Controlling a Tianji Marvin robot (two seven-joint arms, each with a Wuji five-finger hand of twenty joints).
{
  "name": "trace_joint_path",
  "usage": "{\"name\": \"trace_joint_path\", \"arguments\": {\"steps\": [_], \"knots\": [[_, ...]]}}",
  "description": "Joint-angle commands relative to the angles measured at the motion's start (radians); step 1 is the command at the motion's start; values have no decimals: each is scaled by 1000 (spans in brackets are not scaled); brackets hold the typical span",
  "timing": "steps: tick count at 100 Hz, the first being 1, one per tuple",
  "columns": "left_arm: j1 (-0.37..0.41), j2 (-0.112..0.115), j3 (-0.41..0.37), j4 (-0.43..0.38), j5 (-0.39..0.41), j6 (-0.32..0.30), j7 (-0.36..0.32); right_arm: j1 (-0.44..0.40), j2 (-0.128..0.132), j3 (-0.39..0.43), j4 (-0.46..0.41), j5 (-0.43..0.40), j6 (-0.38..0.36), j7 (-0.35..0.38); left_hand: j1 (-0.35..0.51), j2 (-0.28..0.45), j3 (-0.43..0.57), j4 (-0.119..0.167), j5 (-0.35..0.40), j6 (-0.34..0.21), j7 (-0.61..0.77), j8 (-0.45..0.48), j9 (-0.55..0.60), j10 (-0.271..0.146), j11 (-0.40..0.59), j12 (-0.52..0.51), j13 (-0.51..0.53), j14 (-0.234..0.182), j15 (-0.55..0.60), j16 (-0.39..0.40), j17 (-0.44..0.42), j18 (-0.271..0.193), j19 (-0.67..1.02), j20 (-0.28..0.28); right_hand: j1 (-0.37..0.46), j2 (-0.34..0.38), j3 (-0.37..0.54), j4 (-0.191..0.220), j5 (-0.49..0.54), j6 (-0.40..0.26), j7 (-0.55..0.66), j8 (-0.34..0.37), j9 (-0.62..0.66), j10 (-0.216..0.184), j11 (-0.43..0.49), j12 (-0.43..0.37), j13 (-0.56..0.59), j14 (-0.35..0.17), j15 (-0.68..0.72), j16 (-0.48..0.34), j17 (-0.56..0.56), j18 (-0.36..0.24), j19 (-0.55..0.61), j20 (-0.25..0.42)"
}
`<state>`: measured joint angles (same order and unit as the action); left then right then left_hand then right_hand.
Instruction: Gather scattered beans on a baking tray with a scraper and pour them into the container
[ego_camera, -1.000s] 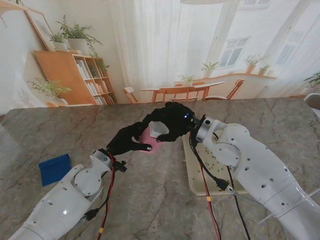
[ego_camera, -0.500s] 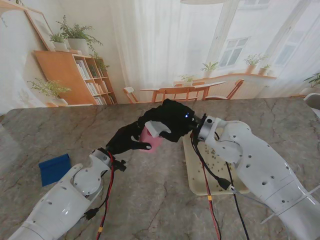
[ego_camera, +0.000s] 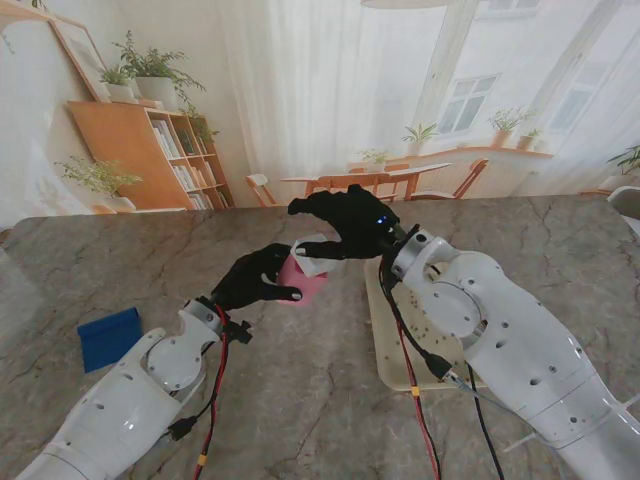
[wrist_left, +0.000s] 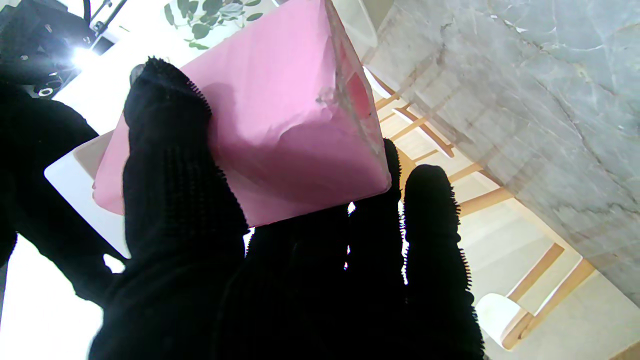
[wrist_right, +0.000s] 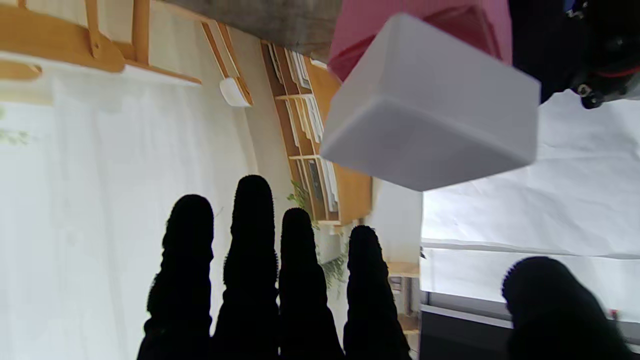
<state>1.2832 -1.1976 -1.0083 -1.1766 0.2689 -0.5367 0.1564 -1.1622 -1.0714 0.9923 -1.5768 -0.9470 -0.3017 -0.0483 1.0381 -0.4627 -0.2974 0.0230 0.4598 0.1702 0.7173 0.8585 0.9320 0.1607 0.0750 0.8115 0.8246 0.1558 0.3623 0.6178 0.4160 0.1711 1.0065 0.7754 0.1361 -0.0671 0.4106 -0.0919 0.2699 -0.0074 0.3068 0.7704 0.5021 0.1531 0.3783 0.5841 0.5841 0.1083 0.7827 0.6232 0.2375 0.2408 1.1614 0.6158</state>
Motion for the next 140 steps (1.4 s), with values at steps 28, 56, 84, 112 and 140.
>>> {"name": "trace_joint_path", "arguments": {"steps": [28,56,84,112,140], "knots": [[0,-2,3,5,-1,-6,5,-6,-3,-44,-74,65,175,183,245,216,282,-74,75,-172,143,76,121,-166,134,82,52,-61,71,19,-17,-21,6,9,-74,88,-56,44,-60,66,-18,98,15,96,89,235,100,-7,342,217,181,3,240,278],[2,-3,2,4,-1,-10,8,24,6,-75,-63,71,157,241,244,216,282,-74,76,-172,143,75,121,-166,134,82,51,-60,71,19,-18,-20,6,9,170,-108,45,57,-30,11,33,158,31,51,54,183,172,-54,173,88,312,-61,135,143],[6,-3,-3,0,2,-6,12,37,2,-70,-29,97,78,205,244,216,282,-74,75,-172,143,75,121,-166,135,82,51,-61,71,19,-18,-21,6,9,386,-304,501,34,48,-119,243,177,141,-62,211,124,243,-137,-2,-64,393,-158,13,-48],[6,-3,-3,-2,1,-4,10,54,-3,-57,20,109,-48,140,245,216,282,-75,75,-170,142,76,120,-165,135,82,51,-60,72,19,-19,-19,6,10,576,-567,798,-112,33,-239,498,29,217,-176,266,123,277,-178,-162,-135,394,-218,-48,-157],[10,-2,-7,-6,0,0,10,78,2,-60,55,30,-159,79,245,215,282,-75,76,-170,142,77,121,-164,136,82,51,-59,73,20,-18,-19,6,10,655,-711,896,-174,-47,-273,519,-168,200,-275,259,-36,333,-283,-317,-189,365,-247,-86,-373]]}}
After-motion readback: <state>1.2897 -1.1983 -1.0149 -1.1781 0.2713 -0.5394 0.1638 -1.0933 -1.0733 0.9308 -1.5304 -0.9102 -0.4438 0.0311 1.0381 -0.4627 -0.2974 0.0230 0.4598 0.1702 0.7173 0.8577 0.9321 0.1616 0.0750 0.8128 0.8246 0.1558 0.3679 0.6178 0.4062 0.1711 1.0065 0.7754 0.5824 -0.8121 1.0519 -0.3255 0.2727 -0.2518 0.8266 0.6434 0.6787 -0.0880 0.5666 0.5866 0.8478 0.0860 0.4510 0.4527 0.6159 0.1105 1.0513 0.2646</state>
